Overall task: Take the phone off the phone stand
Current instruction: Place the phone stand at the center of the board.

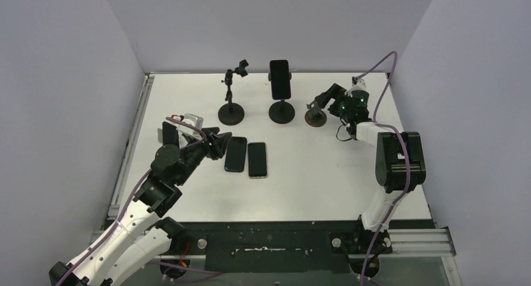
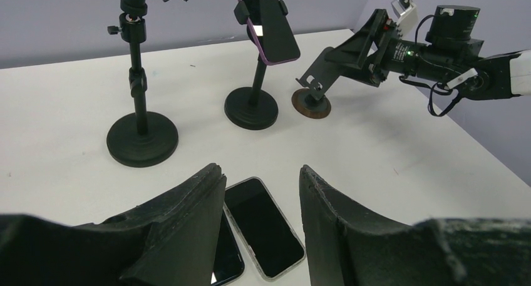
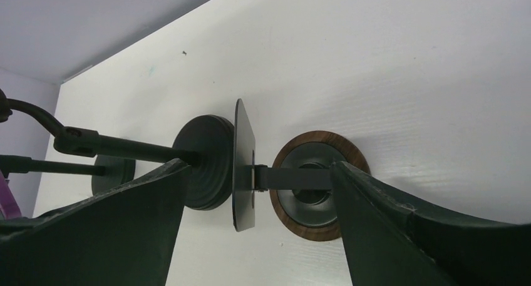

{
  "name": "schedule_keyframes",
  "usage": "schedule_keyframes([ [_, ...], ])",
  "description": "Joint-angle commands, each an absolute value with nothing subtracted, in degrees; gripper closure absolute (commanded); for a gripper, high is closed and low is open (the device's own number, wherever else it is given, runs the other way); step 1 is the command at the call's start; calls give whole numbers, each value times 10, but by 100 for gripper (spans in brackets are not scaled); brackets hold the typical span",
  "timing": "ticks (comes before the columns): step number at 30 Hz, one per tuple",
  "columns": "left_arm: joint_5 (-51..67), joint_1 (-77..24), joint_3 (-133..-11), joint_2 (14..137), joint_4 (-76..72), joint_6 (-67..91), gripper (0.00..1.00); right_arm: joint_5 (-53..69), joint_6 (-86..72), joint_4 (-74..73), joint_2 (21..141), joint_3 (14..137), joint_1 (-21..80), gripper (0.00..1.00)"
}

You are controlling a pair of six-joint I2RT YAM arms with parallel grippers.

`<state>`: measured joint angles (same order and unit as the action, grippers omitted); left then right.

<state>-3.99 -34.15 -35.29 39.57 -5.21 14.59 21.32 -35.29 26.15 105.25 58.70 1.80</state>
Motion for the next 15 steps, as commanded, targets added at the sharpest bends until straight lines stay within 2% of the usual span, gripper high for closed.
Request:
schedule_keyframes([
  [1, -30, -340, -352, 385, -83, 142, 55, 168, -349, 266, 973, 578, 16, 14],
  [7, -29, -341, -351, 381, -85, 145, 55, 95, -330, 235, 831, 528, 67, 12],
  [12, -33, -342, -352, 381, -84, 145, 55, -6, -248, 173, 704, 487, 211, 13],
  [15, -38, -343, -353, 381, -80, 146, 55, -55, -230, 147, 652, 446, 312, 17],
])
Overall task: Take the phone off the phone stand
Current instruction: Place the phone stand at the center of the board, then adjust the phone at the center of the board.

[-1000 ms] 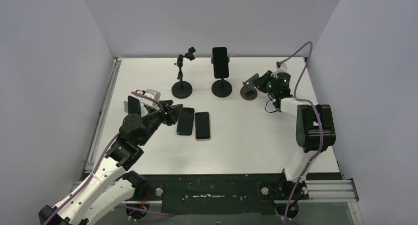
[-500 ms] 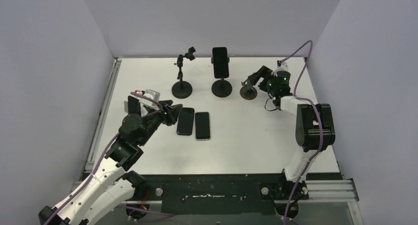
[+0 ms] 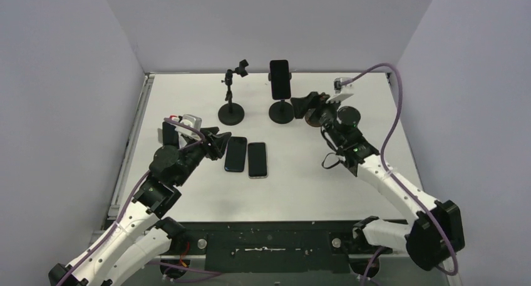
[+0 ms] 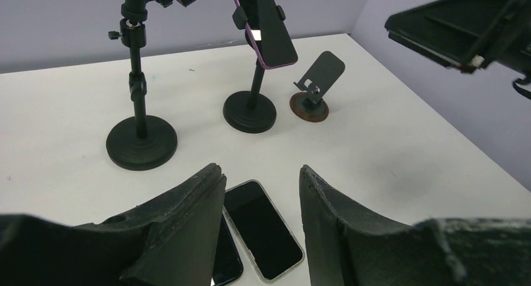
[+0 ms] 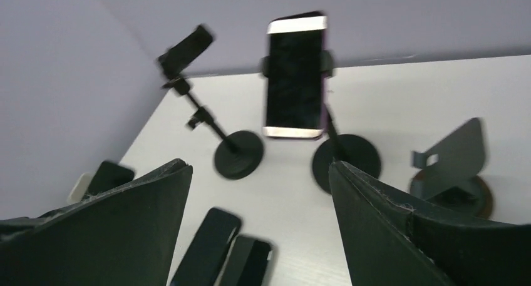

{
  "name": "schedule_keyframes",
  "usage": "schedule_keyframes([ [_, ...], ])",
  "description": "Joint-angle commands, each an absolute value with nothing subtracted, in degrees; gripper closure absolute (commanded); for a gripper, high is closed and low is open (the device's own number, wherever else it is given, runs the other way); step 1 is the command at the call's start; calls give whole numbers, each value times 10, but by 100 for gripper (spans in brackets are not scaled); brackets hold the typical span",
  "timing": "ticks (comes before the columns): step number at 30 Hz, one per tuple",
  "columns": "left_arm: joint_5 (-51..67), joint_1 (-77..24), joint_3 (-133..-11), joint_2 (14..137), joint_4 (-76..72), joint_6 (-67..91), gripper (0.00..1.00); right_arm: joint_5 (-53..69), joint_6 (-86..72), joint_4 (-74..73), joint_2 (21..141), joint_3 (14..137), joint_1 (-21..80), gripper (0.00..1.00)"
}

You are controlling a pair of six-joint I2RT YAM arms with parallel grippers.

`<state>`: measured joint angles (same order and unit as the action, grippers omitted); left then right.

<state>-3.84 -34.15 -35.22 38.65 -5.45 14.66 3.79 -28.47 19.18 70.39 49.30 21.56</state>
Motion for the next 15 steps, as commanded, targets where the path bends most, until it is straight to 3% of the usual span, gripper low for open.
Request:
schedule_keyframes([
  [1, -40, -343, -353, 381, -79, 146, 55, -68, -228, 137, 644, 434, 346, 20],
  [7, -59, -343, -353, 385, -72, 145, 55, -147, -239, 120, 643, 367, 531, 39],
  [11, -71, -342, -353, 394, -70, 145, 55, -125, -285, 150, 702, 333, 560, 57],
  [15, -75, -343, -354, 408, -67, 145, 56, -109, -318, 204, 757, 311, 572, 62],
])
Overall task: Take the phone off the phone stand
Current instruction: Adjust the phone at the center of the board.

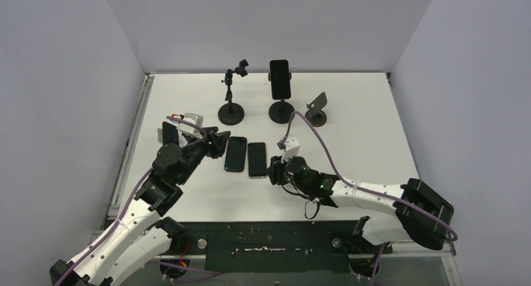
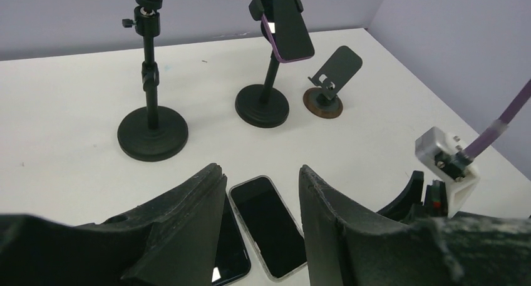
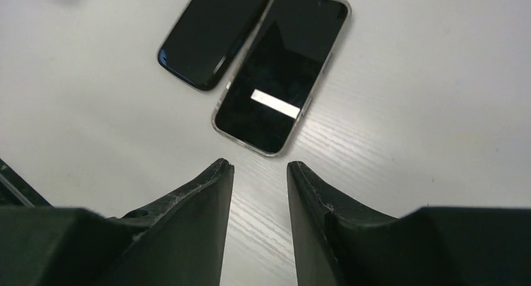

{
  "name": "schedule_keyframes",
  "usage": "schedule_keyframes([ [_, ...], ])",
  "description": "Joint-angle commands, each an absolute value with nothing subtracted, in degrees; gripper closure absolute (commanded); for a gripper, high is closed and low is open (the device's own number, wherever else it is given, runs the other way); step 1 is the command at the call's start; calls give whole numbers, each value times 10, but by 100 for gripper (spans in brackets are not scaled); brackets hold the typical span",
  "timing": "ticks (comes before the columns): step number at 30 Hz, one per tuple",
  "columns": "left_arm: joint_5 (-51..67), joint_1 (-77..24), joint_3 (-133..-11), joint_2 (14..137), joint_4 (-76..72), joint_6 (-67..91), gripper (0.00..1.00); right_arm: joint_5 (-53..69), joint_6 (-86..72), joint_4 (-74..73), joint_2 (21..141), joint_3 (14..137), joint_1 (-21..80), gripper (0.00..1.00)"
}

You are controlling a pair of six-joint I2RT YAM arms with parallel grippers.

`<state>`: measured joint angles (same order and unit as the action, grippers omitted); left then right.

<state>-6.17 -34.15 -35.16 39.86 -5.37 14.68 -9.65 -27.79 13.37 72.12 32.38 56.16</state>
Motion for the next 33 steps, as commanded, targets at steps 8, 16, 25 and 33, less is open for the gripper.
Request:
schedule_keyframes([
  [8, -76, -343, -355, 425, -67, 145, 56, -71, -337, 267, 857, 310, 579, 77],
  [16, -72, -342, -355, 431, -70, 146, 56, -57, -345, 284, 918, 322, 591, 87],
  [25, -74, -342, -354, 423, -69, 146, 56, -69, -354, 270, 957, 350, 591, 88],
  [33, -75, -343, -353, 416, -69, 146, 56, -81, -350, 257, 978, 374, 584, 87],
])
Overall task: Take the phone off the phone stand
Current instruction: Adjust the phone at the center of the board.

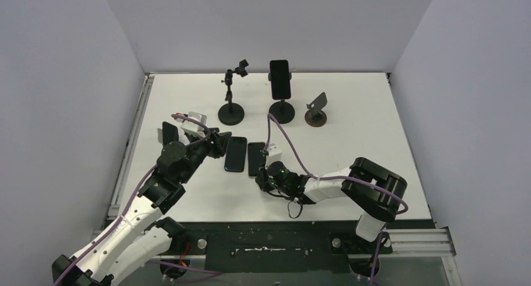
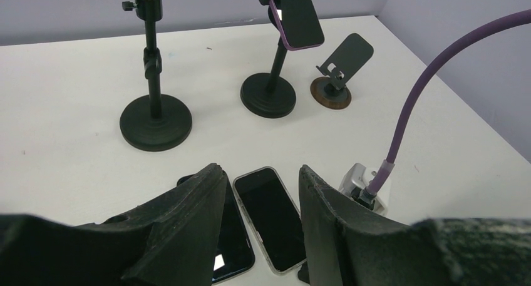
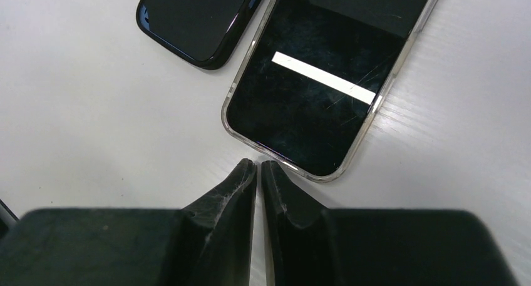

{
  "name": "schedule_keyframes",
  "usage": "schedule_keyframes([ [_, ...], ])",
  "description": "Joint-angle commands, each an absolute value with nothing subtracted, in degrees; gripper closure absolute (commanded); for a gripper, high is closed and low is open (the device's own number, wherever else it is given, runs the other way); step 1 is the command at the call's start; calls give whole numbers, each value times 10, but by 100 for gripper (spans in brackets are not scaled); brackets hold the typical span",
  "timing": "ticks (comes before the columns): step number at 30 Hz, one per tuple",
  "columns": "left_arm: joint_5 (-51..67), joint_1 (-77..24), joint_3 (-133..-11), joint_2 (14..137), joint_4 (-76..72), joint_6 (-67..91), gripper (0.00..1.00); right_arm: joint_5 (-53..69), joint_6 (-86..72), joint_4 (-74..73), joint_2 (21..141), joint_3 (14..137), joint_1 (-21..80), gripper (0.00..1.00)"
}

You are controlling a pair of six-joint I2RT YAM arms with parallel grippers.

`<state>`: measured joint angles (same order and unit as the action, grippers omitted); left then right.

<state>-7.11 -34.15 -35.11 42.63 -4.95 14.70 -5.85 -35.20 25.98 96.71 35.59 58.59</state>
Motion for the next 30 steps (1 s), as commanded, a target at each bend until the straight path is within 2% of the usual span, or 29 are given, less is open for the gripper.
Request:
schedule_keyframes([
  [1, -74, -343, -353, 416, -69, 146, 56, -80, -349, 257, 979, 376, 582, 87],
  [23, -70, -342, -354, 414, -68, 147, 56, -49, -328, 272, 1002, 408, 564, 87],
  [27, -72, -343, -353, 417, -68, 147, 56, -46, -325, 273, 966, 394, 572, 81],
  [30, -85, -343, -356, 426, -60, 147, 56, -51, -329, 266, 920, 379, 573, 68],
])
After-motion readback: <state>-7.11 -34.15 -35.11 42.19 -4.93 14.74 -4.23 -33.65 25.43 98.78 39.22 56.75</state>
